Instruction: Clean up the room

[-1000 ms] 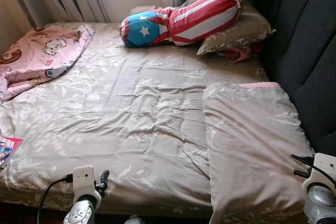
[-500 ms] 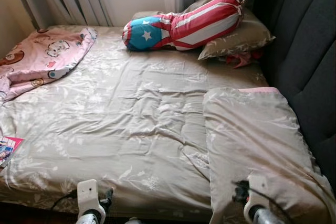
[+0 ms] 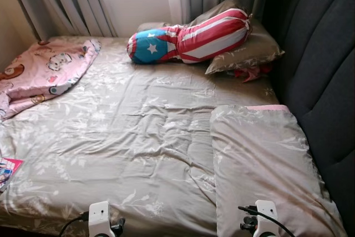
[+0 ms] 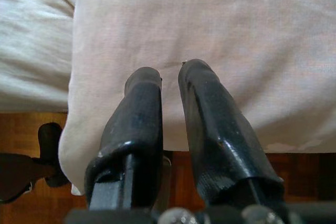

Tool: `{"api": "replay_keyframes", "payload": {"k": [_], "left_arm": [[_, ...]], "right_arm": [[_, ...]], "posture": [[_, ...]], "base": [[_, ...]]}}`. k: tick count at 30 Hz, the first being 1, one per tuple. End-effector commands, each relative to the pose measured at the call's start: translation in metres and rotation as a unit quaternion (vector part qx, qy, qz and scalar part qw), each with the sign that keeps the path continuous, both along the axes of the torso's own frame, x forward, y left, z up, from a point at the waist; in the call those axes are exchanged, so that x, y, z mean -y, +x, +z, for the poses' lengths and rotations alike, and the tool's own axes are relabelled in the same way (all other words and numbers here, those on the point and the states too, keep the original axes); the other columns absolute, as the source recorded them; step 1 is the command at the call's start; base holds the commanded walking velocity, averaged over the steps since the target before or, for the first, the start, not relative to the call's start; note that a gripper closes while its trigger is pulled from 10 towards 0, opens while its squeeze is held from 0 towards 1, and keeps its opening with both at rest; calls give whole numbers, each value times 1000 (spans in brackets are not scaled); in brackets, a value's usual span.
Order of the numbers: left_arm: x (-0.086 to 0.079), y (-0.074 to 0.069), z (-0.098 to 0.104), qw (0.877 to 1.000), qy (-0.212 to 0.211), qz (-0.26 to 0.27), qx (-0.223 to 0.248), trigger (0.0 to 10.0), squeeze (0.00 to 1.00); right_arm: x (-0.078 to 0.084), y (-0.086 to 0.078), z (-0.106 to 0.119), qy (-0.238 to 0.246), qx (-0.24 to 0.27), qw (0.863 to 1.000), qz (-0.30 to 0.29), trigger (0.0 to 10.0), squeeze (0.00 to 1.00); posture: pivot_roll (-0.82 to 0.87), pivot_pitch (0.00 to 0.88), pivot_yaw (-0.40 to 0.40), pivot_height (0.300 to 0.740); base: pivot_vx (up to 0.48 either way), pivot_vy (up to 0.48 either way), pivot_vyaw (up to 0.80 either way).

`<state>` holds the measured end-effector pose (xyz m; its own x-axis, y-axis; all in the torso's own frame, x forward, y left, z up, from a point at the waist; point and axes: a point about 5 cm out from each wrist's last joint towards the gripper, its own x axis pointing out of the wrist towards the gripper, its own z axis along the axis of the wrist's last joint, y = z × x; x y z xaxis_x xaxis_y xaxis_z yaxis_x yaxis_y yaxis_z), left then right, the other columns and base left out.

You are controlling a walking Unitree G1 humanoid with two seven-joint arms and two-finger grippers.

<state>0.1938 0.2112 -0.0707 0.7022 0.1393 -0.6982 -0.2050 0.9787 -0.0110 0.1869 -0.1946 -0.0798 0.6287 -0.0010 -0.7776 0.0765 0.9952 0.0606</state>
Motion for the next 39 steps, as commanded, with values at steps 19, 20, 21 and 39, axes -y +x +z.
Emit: {"api": "replay_keyframes", "payload": {"k": [19,20,21,39], "left_arm": [[-11,-31,-14,998,-6,-20,-65,10000,0],[-11,-31,-14,998,-6,-19,-65,10000,0],[-10,-31,-14,998,-6,-19,-65,10000,0],[-9,-33,-15,998,-8,-19,-67,10000,0]], "right_arm": [[0,-4,-3,-20,-22,999,17,10000,0],[0,-5,-3,-20,-23,999,17,10000,0],[0,-5,-3,-20,-24,999,18,10000,0],[-2,-9,-5,-18,-32,999,30,10000,0]], "posture": [[-104,0,44,740],[-104,0,45,740],[-104,0,45,740],[-97,0,43,740]], "base": [[0,0,0],[0,285,0],[0,322,0],[0,336,0]]}}
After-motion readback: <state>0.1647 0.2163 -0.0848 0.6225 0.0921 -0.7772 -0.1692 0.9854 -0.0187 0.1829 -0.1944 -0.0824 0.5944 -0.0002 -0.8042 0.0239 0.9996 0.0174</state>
